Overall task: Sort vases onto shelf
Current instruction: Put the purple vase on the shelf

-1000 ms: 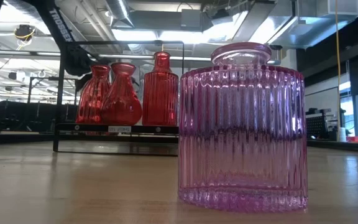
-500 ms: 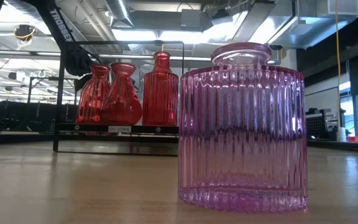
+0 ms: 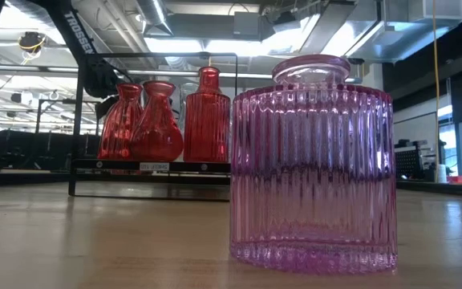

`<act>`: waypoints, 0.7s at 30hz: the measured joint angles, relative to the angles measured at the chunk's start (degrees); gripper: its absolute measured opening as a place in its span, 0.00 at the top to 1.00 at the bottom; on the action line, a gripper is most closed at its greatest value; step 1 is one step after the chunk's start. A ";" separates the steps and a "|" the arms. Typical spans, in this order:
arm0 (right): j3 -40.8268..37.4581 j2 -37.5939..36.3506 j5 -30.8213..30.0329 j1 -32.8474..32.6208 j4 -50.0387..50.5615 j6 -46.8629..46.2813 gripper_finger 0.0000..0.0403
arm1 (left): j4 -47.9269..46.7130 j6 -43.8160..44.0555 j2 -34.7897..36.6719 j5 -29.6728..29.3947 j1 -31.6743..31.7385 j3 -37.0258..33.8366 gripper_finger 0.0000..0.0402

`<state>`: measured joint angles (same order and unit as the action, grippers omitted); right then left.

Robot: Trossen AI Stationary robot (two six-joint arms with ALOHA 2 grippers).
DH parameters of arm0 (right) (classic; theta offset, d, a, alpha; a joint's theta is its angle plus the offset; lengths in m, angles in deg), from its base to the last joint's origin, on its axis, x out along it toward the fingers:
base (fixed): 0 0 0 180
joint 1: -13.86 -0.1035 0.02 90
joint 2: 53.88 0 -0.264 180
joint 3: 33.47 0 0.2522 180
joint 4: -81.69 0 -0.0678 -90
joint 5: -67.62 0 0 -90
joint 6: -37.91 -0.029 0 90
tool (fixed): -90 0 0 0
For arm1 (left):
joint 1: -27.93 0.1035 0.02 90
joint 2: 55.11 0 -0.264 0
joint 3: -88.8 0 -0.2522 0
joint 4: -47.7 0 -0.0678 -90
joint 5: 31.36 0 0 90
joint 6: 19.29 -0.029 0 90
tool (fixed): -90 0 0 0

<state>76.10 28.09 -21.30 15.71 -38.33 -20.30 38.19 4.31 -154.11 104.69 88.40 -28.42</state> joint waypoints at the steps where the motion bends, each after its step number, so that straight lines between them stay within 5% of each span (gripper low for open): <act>1: 0.01 0.00 -0.01 0.00 0.07 0.01 0.71 | 0.00 0.02 0.00 0.17 0.00 0.00 1.00; 7: 0.00 0.00 -0.01 0.00 0.26 0.03 0.71 | -1.63 -0.01 0.00 3.23 -0.09 0.00 1.00; 21: 0.00 0.00 -0.04 0.00 0.21 0.03 0.71 | 2.30 1.37 0.00 -0.09 -0.61 -0.02 1.00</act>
<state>76.10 28.09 -21.35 15.71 -38.13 -20.27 40.49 5.67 -154.11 104.60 87.79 -28.44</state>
